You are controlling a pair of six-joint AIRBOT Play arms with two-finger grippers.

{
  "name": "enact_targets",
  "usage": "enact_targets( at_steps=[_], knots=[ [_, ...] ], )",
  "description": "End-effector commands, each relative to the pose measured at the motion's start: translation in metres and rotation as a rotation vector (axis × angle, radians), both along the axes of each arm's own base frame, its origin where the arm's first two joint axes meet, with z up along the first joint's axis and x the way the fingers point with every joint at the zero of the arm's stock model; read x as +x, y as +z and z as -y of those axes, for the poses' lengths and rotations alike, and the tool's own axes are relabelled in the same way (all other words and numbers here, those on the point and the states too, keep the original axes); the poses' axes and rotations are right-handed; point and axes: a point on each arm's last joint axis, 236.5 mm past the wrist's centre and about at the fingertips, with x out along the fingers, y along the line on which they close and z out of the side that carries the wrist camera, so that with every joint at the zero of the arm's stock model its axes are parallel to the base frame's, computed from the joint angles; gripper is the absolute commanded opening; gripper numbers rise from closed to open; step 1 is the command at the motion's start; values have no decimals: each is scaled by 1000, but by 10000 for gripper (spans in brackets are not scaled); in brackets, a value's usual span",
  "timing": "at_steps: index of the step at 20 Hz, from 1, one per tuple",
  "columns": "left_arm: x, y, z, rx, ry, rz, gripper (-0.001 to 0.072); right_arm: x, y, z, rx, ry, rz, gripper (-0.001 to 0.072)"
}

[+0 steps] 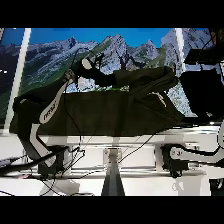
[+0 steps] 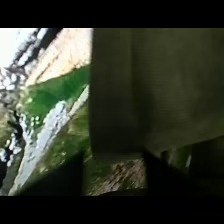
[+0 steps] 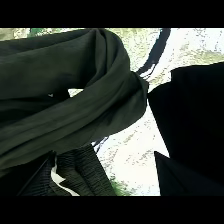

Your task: Fold the clothes and pants, and hang the long-sleeved shirts on hangers.

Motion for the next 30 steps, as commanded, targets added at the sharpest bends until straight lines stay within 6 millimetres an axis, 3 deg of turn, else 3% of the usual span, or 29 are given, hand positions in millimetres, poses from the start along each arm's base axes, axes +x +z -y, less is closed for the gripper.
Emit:
enact_targets(
  at_steps=[1,2,5,8,11,13,15,19,21,23,25,26,27,30],
  knots=[
    [-3,5,12,-43,-24,7,120,1,1,-5,22,4,6,687],
    [-3,5,12,-42,-44,26,42,1,1,-6,25,5,6,687],
    [14,15,6,-51,-64,102,16,1,1,-5,22,5,5,687],
    [59,65,-22,-73,6,221,15,0,0,-1,7,1,2,687],
    [103,148,-77,-86,106,398,15,-1,-1,6,-23,-5,-5,687],
    [117,207,-122,-94,186,505,15,0,0,8,-31,-8,0,686],
    [119,259,-173,-79,266,601,15,4,1,9,-35,-10,18,686],
    [106,325,-259,27,384,753,16,1,0,23,-103,7,4,685],
    [97,343,-298,114,430,809,16,-1,-2,28,-127,6,-6,679],
    [89,356,-328,181,472,845,16,-3,-13,28,-132,24,-21,512],
    [83,363,-344,196,501,854,16,-11,-42,26,-118,27,-72,485],
    [81,361,-347,200,502,841,16,-17,-62,21,-95,30,-101,416],
    [80,355,-348,205,496,822,16,-21,-81,10,-48,42,-119,302],
    [80,340,-351,237,476,781,16,-32,-117,-48,162,203,-134,268]
  ],
)
